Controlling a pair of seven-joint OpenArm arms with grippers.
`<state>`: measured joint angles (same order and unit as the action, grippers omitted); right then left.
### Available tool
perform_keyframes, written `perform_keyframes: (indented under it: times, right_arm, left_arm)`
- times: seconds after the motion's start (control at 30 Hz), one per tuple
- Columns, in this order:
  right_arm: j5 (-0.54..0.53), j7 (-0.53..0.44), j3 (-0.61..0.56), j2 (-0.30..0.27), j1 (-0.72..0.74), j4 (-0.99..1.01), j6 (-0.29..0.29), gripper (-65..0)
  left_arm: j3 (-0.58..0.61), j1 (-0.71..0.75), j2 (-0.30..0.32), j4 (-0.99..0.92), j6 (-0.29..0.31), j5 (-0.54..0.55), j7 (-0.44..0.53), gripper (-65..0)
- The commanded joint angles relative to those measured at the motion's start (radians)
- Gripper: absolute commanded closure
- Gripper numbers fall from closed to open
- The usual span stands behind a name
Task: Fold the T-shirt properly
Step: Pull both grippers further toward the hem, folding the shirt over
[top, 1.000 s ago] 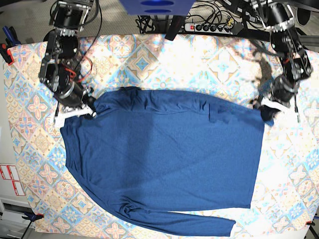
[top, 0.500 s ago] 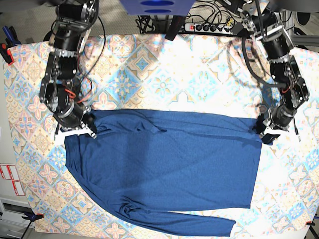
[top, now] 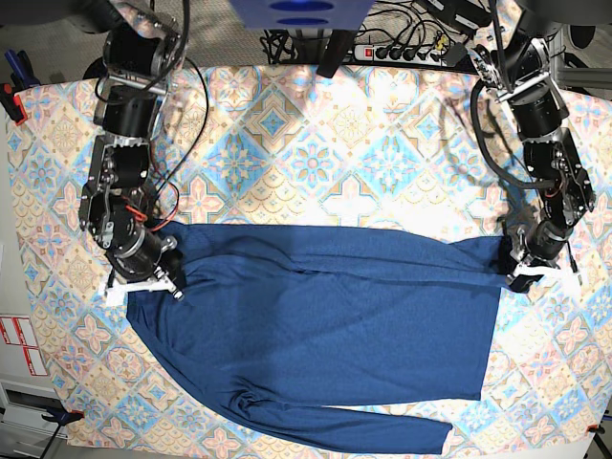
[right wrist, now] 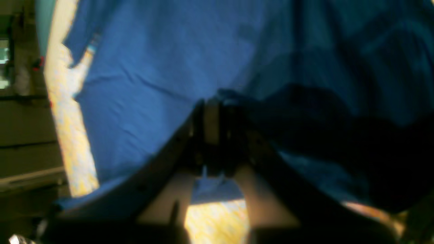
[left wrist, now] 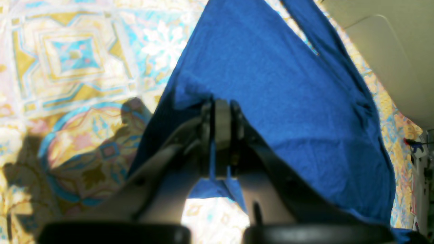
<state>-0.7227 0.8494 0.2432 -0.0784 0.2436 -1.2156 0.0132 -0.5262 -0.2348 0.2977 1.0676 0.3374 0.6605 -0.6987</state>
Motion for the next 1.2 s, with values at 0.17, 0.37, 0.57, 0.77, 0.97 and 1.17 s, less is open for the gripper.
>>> perform_keyframes:
  times: [0.17,0.37,0.57,0.77,0.97,1.17]
  right_arm:
    - [-0.013,-0.048,-0.006,-0.010,0.072,0.021,-0.011,-0.3]
    - [-0.013,-0.065,-0.008,-0.010,0.136,0.101,-0.012,-0.3]
    - [-0.013,-0.081,-0.009,-0.010,0.167,0.135,-0.012,-4.3]
    - [-0.011,-0.091,-0.009,-0.010,0.173,0.159,-0.012,-9.8]
    - [-0.016,-0.045,-0.003,-0.011,0.141,0.089,-0.012,-17.3]
    - [-0.016,0.029,0.002,-0.024,0.004,-0.079,-0.012,-18.0]
  left_arm:
    - [-0.005,-0.018,0.022,0.015,0.009,0.015,0.026,0.0]
    - [-0.005,-0.019,0.022,0.015,0.007,0.015,0.058,0.0]
    - [-0.002,-0.019,0.019,0.015,-0.042,0.015,0.066,0.0]
    - [0.001,-0.021,0.019,0.015,-0.045,0.015,0.066,-6.3]
    - [-0.004,-0.011,0.021,0.035,-0.134,0.023,0.043,-29.9]
    - [-0.002,0.108,0.018,0.214,-0.134,0.025,-0.032,-30.7]
